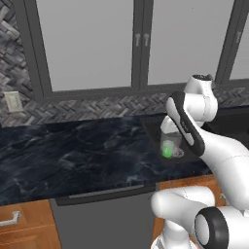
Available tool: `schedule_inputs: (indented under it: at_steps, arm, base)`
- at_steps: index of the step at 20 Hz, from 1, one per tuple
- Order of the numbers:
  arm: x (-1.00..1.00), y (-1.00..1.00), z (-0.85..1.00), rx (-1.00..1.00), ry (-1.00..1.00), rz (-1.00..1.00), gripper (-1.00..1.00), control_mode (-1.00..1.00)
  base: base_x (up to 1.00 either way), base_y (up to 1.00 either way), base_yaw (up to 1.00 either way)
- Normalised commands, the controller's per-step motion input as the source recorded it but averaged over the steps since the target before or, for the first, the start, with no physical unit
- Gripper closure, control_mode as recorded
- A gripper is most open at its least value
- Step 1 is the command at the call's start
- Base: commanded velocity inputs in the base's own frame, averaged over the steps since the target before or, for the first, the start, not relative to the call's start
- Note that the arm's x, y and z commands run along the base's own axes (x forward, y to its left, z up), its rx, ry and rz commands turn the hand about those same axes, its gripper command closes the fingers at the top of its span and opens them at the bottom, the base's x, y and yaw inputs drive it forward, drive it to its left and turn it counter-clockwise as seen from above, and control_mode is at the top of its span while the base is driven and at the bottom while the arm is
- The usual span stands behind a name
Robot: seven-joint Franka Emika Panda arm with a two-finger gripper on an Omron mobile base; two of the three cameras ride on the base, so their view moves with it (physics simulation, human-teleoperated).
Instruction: Place the mug in the left basin and the glass cup in the right basin of the sink.
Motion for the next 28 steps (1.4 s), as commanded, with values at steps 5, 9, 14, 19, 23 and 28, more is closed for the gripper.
schedule_inputs:
  at_steps: [5,9,14,19,23,28]
  arm:
    - [0.00,0.00,0.00,0.00,0.00,0.00,1.00,1.00]
    - [0.00,0.00,0.00,0.00,0.00,0.00,1.00,1.00]
    - [0.00,0.00,0.00,0.00,0.00,0.00,1.00,1.00]
    - [0.00,0.00,0.00,0.00,0.00,0.00,1.00,1.00]
    - [0.00,0.00,0.00,0.00,0.00,0.00,1.00,1.00]
    - [0.00,0.00,0.00,0.00,0.00,0.00,1.00,1.00]
  base:
    - [-0.36,-0.81,0.00]
    - [-0.20,-0.83,0.00]
    - [-0.01,-0.81,0.01]
    - [0.00,-0.78,0.02]
    - [0.00,-0.74,0.03]
    - [0.02,-0.68,0.04]
